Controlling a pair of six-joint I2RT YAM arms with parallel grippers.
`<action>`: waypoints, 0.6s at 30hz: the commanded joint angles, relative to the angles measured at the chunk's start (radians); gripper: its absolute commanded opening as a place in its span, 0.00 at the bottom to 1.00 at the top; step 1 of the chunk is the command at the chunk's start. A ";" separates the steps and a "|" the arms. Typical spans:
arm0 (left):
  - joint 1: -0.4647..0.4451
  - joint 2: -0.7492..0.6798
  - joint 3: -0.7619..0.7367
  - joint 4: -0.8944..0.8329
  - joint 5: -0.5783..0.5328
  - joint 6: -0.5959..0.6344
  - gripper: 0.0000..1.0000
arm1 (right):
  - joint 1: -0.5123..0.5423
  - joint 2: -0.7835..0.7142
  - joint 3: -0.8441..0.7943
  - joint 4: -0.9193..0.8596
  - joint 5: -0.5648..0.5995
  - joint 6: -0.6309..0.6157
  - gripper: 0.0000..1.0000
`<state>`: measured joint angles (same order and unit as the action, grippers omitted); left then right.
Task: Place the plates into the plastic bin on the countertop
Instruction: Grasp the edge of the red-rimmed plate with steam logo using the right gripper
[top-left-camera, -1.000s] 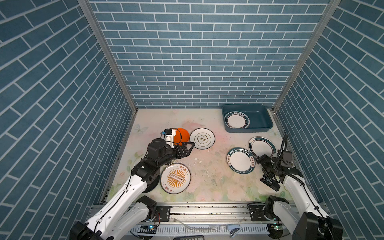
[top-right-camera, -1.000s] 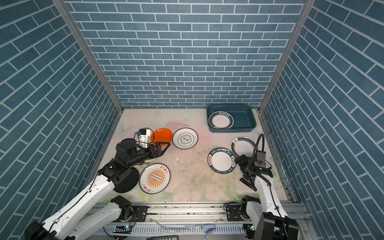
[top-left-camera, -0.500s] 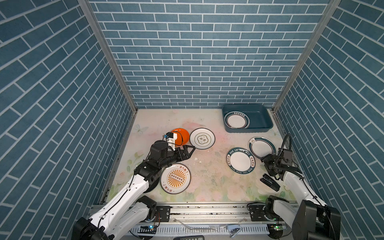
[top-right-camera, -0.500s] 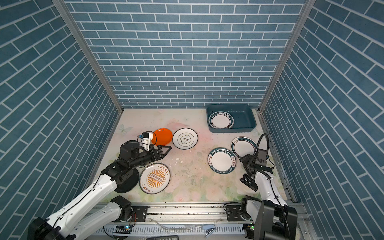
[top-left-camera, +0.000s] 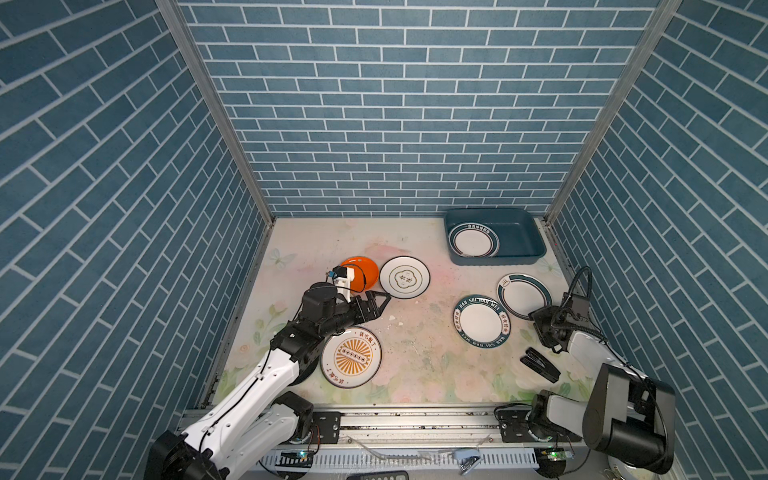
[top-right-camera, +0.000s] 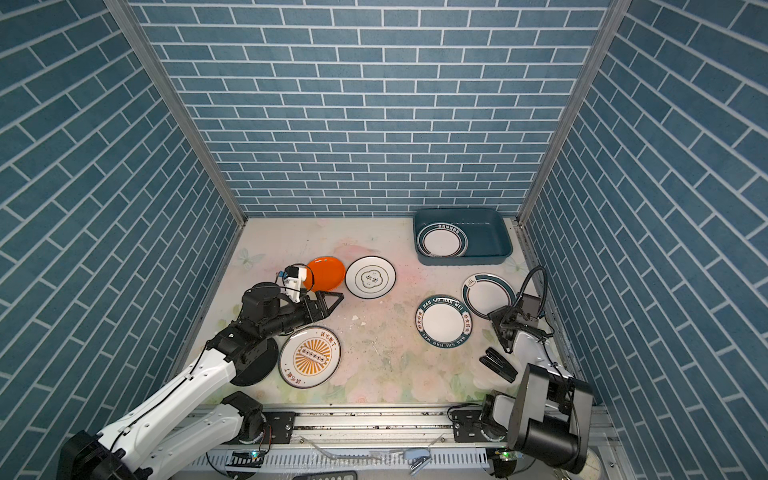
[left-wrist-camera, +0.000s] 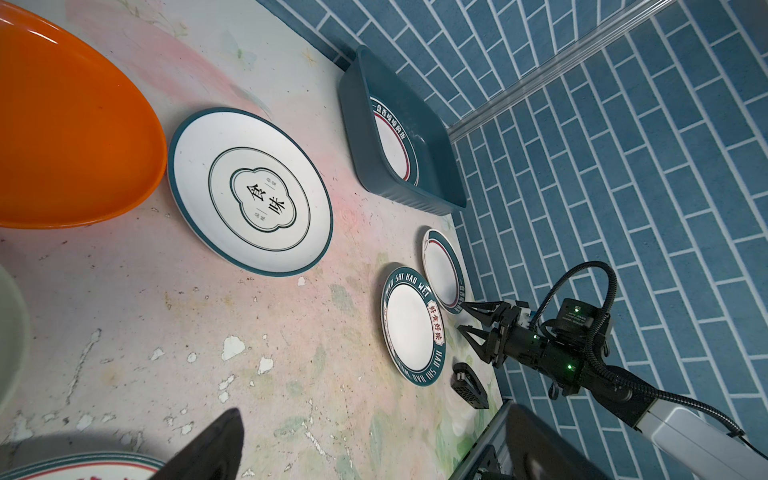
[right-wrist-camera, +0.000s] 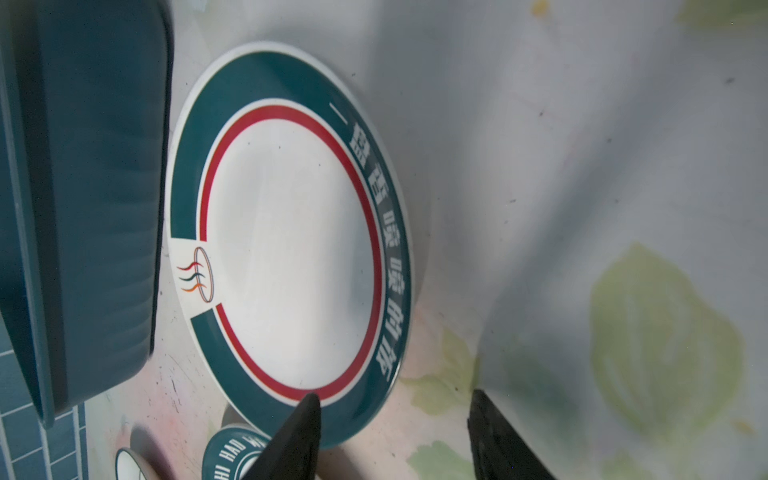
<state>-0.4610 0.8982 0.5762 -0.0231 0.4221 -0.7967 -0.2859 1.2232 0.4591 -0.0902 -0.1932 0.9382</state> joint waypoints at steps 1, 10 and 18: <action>0.007 0.009 -0.009 0.019 -0.013 -0.001 1.00 | -0.021 0.046 0.023 0.069 -0.022 0.024 0.53; 0.007 0.022 -0.012 0.024 -0.053 -0.018 1.00 | -0.056 0.186 0.056 0.171 -0.075 0.024 0.41; 0.006 0.047 -0.001 0.029 -0.063 -0.026 1.00 | -0.061 0.278 0.057 0.231 -0.078 0.025 0.33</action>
<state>-0.4610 0.9340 0.5713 -0.0036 0.3710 -0.8249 -0.3435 1.4609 0.5190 0.1524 -0.2699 0.9463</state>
